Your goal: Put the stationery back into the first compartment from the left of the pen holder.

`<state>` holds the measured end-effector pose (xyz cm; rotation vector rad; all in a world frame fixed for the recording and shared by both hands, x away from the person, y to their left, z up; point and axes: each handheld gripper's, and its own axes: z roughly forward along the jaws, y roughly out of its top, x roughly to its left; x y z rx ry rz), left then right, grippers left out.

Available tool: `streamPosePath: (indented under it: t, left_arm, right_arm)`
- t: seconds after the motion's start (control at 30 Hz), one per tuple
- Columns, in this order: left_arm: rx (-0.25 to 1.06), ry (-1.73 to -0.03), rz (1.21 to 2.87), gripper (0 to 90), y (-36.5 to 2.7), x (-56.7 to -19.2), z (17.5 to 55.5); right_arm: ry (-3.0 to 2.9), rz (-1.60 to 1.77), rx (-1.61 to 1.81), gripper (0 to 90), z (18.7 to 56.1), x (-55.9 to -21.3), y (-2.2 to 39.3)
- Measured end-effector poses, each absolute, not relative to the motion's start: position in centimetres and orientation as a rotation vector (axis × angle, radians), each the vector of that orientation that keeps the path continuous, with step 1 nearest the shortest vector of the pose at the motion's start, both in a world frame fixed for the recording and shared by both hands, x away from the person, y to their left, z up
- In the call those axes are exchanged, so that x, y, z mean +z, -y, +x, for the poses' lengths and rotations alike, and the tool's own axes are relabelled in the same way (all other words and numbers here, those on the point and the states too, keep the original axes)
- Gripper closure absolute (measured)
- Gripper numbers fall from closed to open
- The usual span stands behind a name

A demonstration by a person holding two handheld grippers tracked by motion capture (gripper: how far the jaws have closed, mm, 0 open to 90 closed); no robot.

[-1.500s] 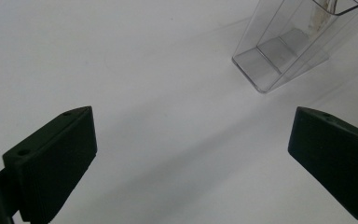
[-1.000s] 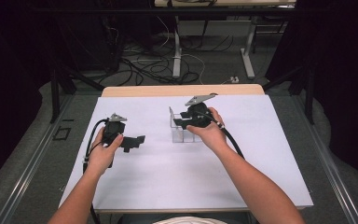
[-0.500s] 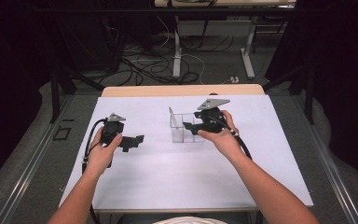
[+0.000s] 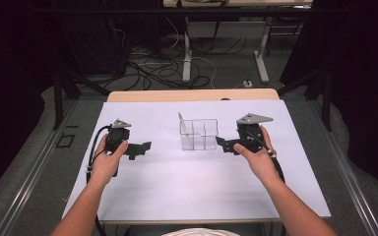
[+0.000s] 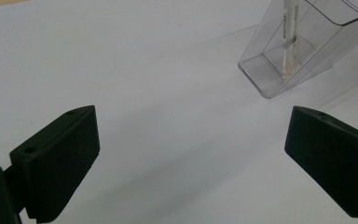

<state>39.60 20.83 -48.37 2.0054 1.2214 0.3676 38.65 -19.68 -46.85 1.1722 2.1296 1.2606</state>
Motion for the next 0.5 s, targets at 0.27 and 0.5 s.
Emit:
streamPosePath:
  t: [0.27,0.5]
  left_arm:
    - [0.369,-1.224,1.999,2.9,-20.9,-48.5,39.6]
    - [0.374,-1.233,1.991,2.9,-21.2,-48.6,39.8]
  right_arm:
    - [-2.076,1.259,1.199,0.0,38.6,-48.2,22.4]
    - [-2.062,1.28,1.142,0.0,38.8,-49.3,23.7]
